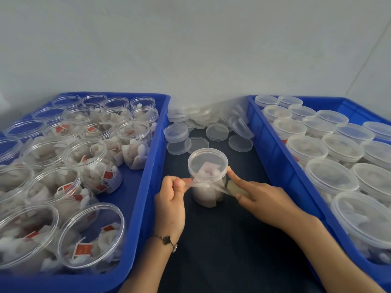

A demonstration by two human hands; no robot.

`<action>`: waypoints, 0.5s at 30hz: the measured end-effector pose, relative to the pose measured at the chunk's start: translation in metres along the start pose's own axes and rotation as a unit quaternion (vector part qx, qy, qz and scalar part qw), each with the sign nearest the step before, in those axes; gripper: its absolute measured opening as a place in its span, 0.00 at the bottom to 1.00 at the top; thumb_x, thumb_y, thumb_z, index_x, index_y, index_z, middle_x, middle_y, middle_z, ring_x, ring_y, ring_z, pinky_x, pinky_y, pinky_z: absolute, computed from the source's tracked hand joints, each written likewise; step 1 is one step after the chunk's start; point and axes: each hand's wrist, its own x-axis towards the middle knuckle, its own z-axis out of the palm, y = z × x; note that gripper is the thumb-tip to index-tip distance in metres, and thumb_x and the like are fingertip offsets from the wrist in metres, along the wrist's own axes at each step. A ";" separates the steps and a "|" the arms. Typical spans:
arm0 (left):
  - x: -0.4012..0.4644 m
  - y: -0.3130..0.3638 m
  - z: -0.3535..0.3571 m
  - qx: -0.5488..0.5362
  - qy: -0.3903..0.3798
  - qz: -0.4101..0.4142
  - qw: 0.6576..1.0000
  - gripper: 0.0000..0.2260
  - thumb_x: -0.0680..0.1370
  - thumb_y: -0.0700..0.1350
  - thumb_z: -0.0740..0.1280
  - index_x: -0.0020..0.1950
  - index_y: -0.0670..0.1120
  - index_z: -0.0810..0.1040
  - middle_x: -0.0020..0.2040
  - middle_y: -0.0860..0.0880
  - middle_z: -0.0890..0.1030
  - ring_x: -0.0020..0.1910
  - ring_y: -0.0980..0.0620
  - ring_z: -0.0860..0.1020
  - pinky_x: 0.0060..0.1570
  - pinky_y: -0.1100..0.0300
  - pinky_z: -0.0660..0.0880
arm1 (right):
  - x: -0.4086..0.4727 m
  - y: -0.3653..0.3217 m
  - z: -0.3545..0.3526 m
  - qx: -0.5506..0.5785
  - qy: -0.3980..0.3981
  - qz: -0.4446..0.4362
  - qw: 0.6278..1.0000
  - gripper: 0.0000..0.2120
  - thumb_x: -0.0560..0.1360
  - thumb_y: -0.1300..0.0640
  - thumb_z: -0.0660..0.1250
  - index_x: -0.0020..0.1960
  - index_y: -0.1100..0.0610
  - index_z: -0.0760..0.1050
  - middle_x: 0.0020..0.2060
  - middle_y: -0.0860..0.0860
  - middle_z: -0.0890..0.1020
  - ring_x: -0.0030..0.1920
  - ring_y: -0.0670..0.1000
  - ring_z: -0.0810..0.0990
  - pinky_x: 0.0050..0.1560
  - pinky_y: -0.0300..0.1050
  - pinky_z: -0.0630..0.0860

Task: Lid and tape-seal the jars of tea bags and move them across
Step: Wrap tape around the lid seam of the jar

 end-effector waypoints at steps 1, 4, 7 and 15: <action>0.000 0.000 0.000 0.001 0.001 0.001 1.000 0.11 0.82 0.45 0.54 0.43 0.42 0.69 0.48 0.44 0.84 0.41 0.45 0.78 0.42 0.58 0.71 | -0.001 -0.001 0.000 -0.001 -0.004 0.001 1.000 0.34 0.79 0.45 0.51 0.60 0.21 0.26 0.50 0.33 0.70 0.40 0.40 0.70 0.42 0.44 0.76; 0.001 0.000 0.001 0.009 0.004 0.007 1.000 0.11 0.82 0.46 0.54 0.43 0.44 0.69 0.50 0.49 0.84 0.41 0.47 0.78 0.37 0.69 0.70 | -0.003 -0.001 0.000 -0.007 -0.002 0.008 1.000 0.34 0.79 0.44 0.52 0.59 0.20 0.26 0.53 0.34 0.72 0.39 0.42 0.71 0.39 0.43 0.76; 0.000 0.000 0.004 0.033 0.008 0.020 0.999 0.10 0.82 0.47 0.54 0.42 0.47 0.67 0.50 0.53 0.84 0.36 0.51 0.76 0.30 0.72 0.68 | -0.005 -0.001 -0.001 -0.003 0.020 0.033 0.999 0.35 0.78 0.43 0.53 0.57 0.20 0.25 0.49 0.37 0.74 0.35 0.41 0.73 0.33 0.39 0.73; -0.004 -0.003 0.009 0.072 0.059 0.080 0.992 0.11 0.81 0.41 0.59 0.43 0.55 0.70 0.44 0.57 0.76 0.45 0.71 0.73 0.43 0.79 0.66 | -0.018 -0.004 -0.003 0.058 0.135 0.101 0.984 0.38 0.71 0.40 0.55 0.57 0.20 0.26 0.32 0.45 0.78 0.31 0.43 0.77 0.35 0.44 0.76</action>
